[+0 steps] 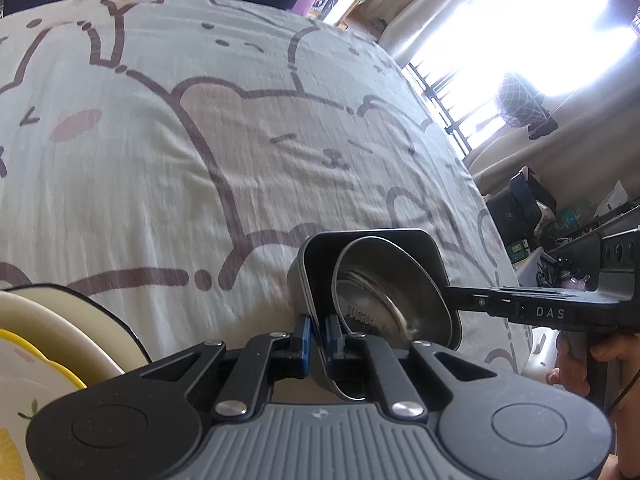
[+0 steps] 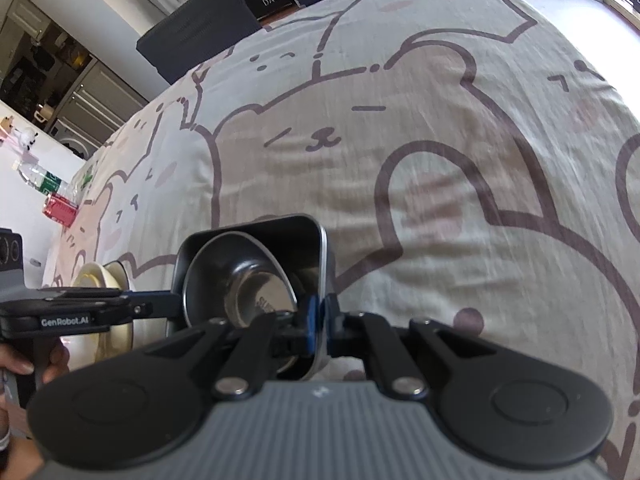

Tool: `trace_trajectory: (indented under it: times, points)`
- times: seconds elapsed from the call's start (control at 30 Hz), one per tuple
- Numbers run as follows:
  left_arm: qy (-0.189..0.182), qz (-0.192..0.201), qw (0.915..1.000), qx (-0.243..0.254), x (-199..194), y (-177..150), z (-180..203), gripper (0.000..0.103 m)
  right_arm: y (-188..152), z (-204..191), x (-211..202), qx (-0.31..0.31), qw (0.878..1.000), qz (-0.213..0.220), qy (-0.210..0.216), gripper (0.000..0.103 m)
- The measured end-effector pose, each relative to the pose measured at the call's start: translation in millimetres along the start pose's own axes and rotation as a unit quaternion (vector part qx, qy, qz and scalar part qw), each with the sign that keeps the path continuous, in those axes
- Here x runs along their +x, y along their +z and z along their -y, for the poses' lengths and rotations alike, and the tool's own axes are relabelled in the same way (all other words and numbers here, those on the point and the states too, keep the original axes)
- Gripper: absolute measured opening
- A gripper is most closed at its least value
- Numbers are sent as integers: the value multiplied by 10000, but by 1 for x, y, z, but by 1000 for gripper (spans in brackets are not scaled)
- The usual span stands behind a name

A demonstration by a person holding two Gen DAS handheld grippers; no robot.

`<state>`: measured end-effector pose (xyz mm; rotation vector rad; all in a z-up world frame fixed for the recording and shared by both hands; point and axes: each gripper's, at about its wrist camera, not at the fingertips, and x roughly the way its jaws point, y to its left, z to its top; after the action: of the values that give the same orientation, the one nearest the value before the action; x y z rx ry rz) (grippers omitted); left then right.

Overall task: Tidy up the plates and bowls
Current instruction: 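Lift the steel tray stack and carry it over the cream plate stack with both tools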

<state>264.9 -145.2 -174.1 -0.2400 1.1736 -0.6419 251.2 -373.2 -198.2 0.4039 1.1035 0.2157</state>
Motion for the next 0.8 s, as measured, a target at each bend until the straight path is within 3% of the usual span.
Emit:
trace_trajectory:
  times: [0.47, 0.8]
  points:
    - [-287, 840, 9960, 132, -62, 12, 12, 7, 1, -12, -44, 167, 9952, 757, 602, 6]
    - [-284, 1291, 9911, 160, -119, -3, 3, 7, 0, -48, -67, 47, 9867, 1164, 1135, 6]
